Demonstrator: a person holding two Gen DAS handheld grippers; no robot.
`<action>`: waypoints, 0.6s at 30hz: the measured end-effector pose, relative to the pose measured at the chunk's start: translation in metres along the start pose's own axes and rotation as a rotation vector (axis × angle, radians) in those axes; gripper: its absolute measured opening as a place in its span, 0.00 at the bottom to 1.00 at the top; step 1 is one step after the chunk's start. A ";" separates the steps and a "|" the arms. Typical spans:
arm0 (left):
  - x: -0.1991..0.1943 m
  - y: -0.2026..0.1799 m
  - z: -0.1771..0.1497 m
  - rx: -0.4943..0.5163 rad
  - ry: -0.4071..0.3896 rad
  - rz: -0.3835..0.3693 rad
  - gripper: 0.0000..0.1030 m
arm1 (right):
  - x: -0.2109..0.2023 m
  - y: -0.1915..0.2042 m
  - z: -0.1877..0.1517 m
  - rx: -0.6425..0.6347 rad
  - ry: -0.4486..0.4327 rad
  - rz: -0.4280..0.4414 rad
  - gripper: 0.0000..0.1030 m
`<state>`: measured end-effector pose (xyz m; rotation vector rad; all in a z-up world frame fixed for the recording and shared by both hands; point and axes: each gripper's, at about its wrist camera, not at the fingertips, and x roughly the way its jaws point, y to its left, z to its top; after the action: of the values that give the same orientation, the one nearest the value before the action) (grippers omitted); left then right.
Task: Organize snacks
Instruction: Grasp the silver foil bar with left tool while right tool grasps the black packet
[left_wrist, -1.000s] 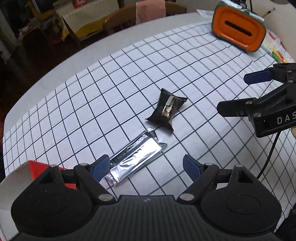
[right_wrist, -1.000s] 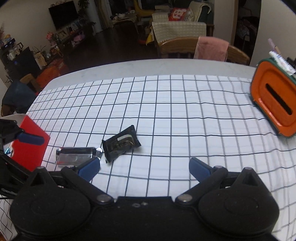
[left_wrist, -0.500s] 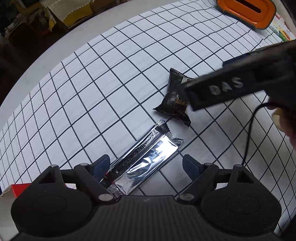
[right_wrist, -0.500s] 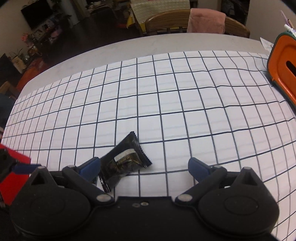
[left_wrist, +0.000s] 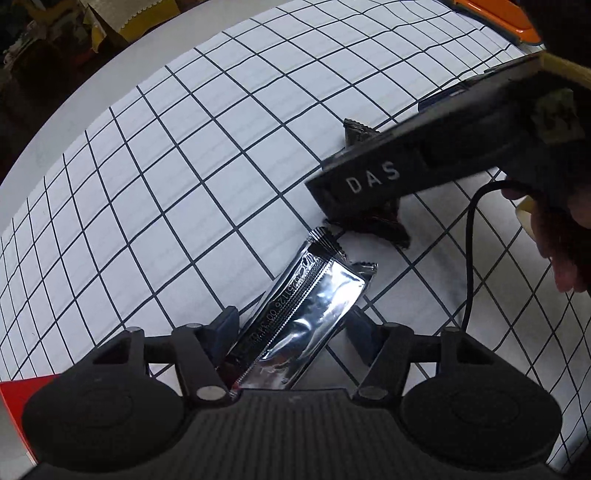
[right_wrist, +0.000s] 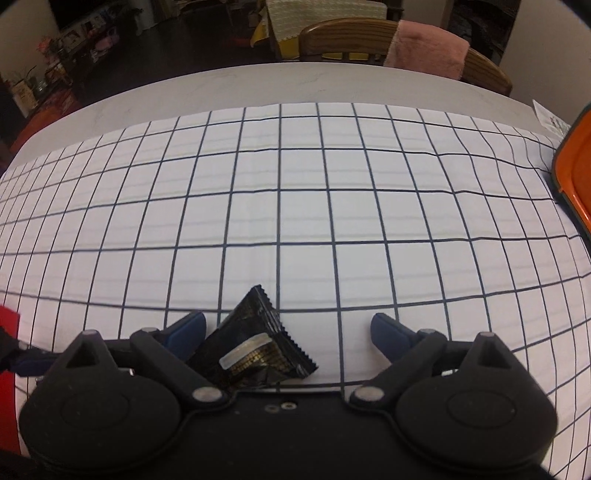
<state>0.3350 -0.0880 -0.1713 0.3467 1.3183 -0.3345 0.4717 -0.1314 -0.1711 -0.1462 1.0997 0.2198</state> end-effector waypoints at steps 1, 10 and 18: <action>0.000 -0.001 -0.001 0.000 0.001 -0.001 0.58 | -0.002 0.002 -0.003 -0.017 0.003 0.004 0.91; 0.002 -0.024 -0.016 -0.021 0.003 -0.011 0.42 | -0.015 -0.007 -0.057 -0.134 0.009 0.016 0.74; 0.000 -0.042 -0.018 -0.079 -0.010 0.012 0.41 | -0.030 -0.033 -0.101 -0.130 -0.011 0.050 0.57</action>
<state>0.3015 -0.1185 -0.1779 0.2867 1.3154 -0.2729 0.3799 -0.1896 -0.1894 -0.2327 1.0787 0.3369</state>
